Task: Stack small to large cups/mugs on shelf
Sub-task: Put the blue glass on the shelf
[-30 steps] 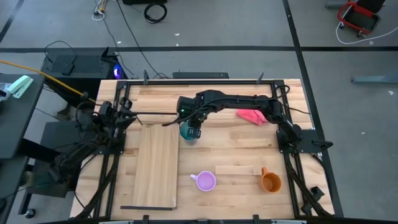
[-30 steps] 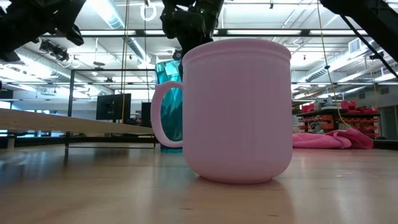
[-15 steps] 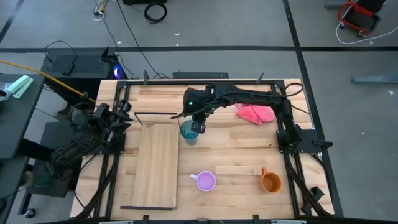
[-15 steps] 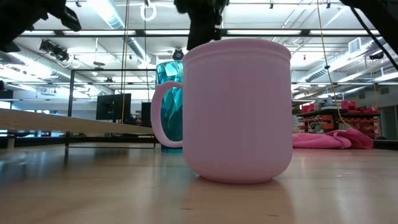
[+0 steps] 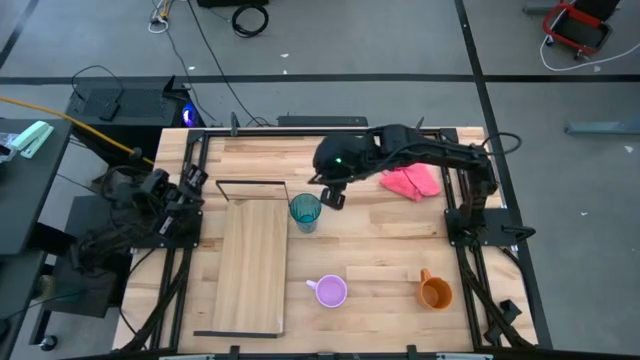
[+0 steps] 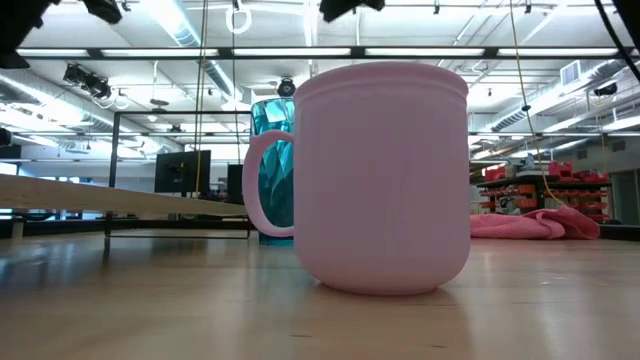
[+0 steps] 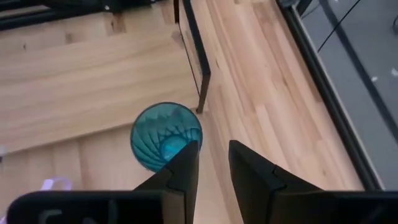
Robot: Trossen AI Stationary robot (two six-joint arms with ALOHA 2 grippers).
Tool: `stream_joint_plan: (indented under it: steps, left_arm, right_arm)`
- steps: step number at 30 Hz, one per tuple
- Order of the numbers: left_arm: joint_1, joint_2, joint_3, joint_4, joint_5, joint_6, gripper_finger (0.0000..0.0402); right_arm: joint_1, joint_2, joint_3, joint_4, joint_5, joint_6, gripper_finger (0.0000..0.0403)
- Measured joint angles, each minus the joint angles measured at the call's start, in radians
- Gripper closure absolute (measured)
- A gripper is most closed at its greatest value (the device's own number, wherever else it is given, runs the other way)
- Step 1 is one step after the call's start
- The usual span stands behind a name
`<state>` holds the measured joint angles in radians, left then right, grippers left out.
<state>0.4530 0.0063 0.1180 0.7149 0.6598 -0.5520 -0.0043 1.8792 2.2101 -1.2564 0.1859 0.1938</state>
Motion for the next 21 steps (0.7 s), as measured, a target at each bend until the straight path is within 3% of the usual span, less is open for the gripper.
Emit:
stream_joint_plan:
  steps: [6,10,18,21]
  left_arm:
    - [-0.104,0.013,0.049,0.000,-0.091,0.098,0.0321]
    - [-0.155,0.091,0.109,-0.002,-0.116,0.149,0.0322]
    - [-0.280,0.434,0.319,-0.042,-0.113,0.250,0.0322]
    - [-0.320,0.555,0.431,-0.206,-0.114,0.318,0.0325]
  right_arm:
    - [0.080,-0.013,0.000,0.021,0.029,0.024,0.0306]
    - [0.132,-0.006,-0.001,0.029,0.056,0.024,0.0306]
    - [0.215,0.017,-0.001,0.029,0.105,0.067,0.0306]
    - [0.243,0.017,-0.001,0.001,0.131,0.105,0.0306]
